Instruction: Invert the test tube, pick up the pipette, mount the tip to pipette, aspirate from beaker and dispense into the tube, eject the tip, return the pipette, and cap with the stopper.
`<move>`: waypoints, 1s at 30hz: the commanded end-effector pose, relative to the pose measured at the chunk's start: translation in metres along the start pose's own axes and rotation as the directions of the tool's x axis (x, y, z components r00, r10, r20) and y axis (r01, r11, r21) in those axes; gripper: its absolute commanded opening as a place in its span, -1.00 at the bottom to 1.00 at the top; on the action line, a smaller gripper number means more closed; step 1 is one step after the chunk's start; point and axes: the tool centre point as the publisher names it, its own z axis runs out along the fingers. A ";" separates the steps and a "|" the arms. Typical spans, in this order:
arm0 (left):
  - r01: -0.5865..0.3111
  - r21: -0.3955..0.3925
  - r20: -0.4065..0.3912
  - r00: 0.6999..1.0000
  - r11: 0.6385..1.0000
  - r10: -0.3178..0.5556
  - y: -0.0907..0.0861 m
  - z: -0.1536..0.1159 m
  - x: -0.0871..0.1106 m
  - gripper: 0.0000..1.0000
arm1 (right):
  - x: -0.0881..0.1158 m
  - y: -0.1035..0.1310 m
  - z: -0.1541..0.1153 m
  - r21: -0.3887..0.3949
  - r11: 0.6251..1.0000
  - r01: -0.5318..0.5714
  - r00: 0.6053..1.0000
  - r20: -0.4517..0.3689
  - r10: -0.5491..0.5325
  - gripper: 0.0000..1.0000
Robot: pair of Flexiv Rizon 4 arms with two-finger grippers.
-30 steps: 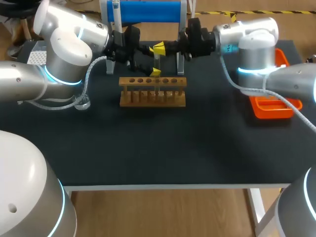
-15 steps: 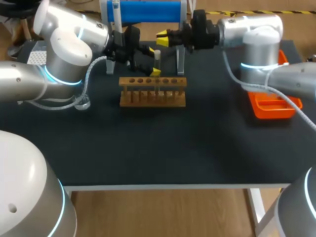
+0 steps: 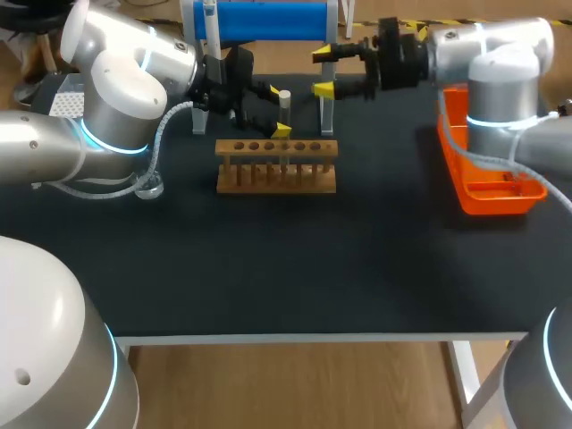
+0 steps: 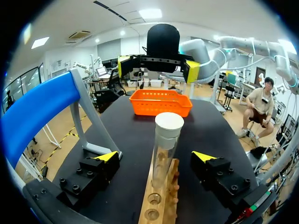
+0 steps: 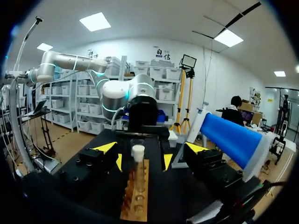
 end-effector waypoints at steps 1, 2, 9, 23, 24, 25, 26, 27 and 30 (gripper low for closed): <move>0.000 0.002 -0.003 1.000 1.000 0.000 0.000 0.000 -0.001 1.00 | 0.010 -0.005 -0.008 0.007 1.000 -0.007 0.999 0.040 0.006 1.00; 0.000 0.002 -0.003 1.000 1.000 0.000 0.000 0.000 -0.001 1.00 | 0.011 -0.006 -0.009 0.008 1.000 -0.010 0.999 0.044 0.009 1.00; 0.000 0.002 -0.003 1.000 1.000 0.000 0.000 0.000 -0.001 1.00 | 0.011 -0.007 -0.010 0.010 1.000 -0.010 0.998 0.062 0.010 1.00; 0.042 0.003 0.079 0.996 0.999 -0.042 0.013 -0.022 0.004 1.00 | 0.011 -0.007 -0.010 0.010 1.000 -0.010 0.998 0.062 0.010 1.00; 0.049 0.003 0.095 0.994 0.999 -0.050 0.015 -0.026 0.005 1.00 | 0.011 -0.007 -0.010 0.010 1.000 -0.010 0.998 0.062 0.010 1.00; 0.058 0.002 0.113 0.992 0.998 -0.058 0.017 -0.030 0.006 1.00 | 0.011 -0.007 -0.010 0.010 1.000 -0.010 0.998 0.062 0.010 1.00; 0.068 -0.001 0.129 0.989 0.998 -0.067 0.019 -0.034 0.007 1.00 | 0.011 -0.007 -0.010 0.010 1.000 -0.010 0.998 0.062 0.010 1.00; 0.073 0.005 0.143 0.987 0.997 -0.073 0.021 -0.038 0.008 1.00 | 0.011 -0.007 -0.010 0.010 1.000 -0.010 0.998 0.062 0.010 1.00; 0.091 0.002 0.179 0.980 0.996 -0.090 0.026 -0.048 0.013 1.00 | 0.011 -0.007 -0.010 0.010 1.000 -0.010 0.998 0.062 0.010 1.00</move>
